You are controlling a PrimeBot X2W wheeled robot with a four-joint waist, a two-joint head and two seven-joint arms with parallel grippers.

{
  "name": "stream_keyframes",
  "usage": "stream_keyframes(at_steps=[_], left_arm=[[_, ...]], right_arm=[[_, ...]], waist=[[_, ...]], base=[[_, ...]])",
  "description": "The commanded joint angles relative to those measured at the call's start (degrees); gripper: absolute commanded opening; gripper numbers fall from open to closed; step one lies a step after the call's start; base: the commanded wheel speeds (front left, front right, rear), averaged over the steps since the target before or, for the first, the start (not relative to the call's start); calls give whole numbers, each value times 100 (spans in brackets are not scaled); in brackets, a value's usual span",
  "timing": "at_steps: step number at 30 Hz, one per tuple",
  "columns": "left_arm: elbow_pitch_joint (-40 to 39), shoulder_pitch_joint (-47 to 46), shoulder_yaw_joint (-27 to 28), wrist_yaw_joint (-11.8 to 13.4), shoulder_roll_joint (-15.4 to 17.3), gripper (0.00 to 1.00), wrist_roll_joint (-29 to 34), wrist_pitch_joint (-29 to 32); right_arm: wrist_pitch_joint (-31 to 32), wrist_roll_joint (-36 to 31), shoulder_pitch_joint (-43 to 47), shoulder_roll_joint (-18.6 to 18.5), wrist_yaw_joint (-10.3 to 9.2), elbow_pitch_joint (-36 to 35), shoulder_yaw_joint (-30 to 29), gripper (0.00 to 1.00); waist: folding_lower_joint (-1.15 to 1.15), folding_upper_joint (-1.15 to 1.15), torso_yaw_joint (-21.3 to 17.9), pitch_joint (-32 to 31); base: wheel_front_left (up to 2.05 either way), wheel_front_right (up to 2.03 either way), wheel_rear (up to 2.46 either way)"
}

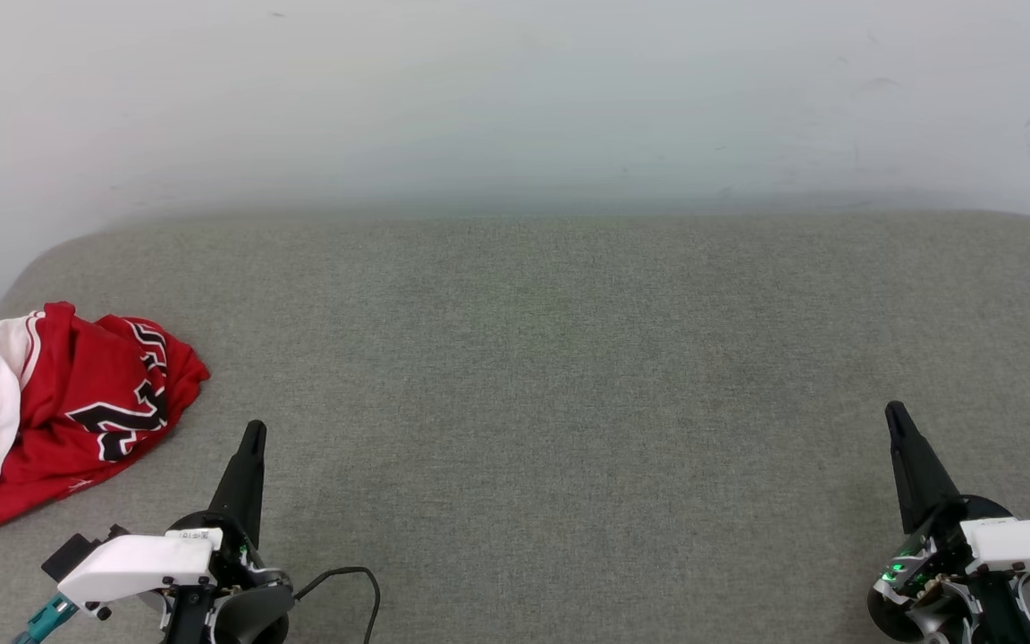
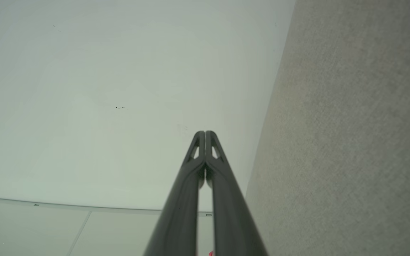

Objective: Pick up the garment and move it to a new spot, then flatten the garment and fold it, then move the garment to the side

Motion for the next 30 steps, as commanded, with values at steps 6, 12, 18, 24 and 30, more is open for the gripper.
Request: stream_keyframes(at_steps=[6, 12, 18, 24, 30], left_arm=[[-7, -31, 13, -23, -14, 0, 0, 9], [-7, -31, 15, -23, -14, 0, 0, 9], [-7, -31, 13, -23, -14, 0, 0, 9], [62, 27, -15, 3, -3, 100, 2, -5], [133, 177, -55, 6, -10, 100, 83, -119]], right_arm=[[1, 18, -60, 20, -4, 4, -1, 0], [1, 18, -60, 20, -4, 4, 0, 0], [1, 18, -60, 20, -4, 4, 0, 0], [-2, -2, 39, 0, -1, 51, 3, 100], [-115, -66, 182, 3, -1, 128, 78, 100]], waist=[[0, 0, 0, 0], [0, 0, 0, 0], [0, 0, 0, 0], [0, 0, 0, 0], [0, 0, -4, 3]], base=[[0, 0, 0], [0, 0, 0], [0, 0, 0], [0, 0, 0], [0, 0, 0]])
